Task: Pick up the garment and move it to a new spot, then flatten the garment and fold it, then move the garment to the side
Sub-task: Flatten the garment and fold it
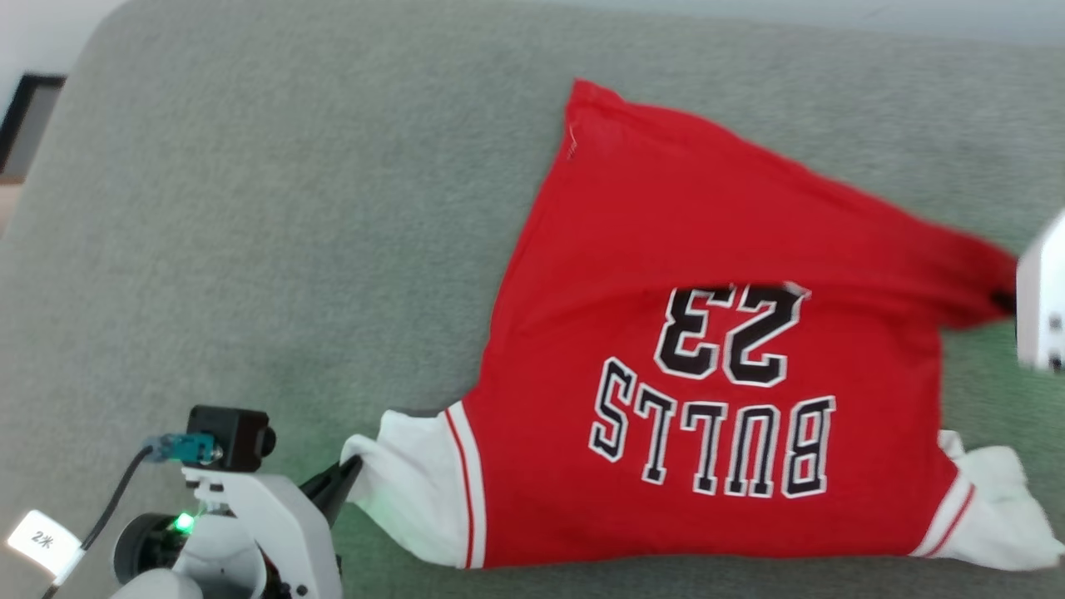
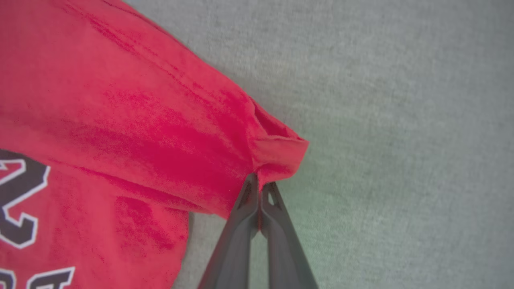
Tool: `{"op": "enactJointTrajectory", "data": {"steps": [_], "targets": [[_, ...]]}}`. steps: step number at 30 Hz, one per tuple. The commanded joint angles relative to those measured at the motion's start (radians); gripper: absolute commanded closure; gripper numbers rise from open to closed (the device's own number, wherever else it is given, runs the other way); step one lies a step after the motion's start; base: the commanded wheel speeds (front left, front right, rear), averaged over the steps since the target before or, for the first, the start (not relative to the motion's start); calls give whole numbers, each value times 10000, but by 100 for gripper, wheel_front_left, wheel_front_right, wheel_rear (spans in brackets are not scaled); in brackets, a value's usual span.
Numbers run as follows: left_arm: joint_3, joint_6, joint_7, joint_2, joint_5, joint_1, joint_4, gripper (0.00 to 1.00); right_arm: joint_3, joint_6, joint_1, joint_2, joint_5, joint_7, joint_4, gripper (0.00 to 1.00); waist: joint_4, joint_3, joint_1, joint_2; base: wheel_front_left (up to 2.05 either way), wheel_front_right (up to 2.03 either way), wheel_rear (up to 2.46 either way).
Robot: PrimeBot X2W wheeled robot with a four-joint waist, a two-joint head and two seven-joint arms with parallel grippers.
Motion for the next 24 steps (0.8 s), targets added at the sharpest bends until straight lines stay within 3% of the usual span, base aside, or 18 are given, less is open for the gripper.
{"op": "enactJointTrajectory", "data": {"steps": [1,7,12,17,22,23,24], "targets": [[0,51,14,54,-50,126,-41,100,-123,-15,415,-35,149,39,-238,100,-424,-399,0,0,0,0,0],[73,213,78,277,-84,355,-225,100,-1027,-15,3190,259,620,393,-2679,100,-854,-713,0,0,0,0,0],[62,276,101,368,-118,514,-351,100,-1970,-15,5307,910,445,453,-4183,100,-1061,-885,0,0,0,0,0],[44,260,70,372,-134,559,-347,100,-2313,-15,6490,1607,101,-86,-4491,100,-1154,-980,0,0,0,0,0],[12,145,49,317,-170,535,-240,100,-2159,-15,6600,1961,-153,-1013,-3493,100,-1175,-1039,0,0,0,0,0],[3,128,47,313,-171,529,-213,100,-2107,-15,6555,1988,-159,-1128,-3252,90,-1174,-1060,0,0,0,0,0],[-2,129,48,304,-176,527,-193,100,-2019,-15,6497,1960,-214,-1237,-3054,55,-1171,-1081,0,0,0,0,0]]}}
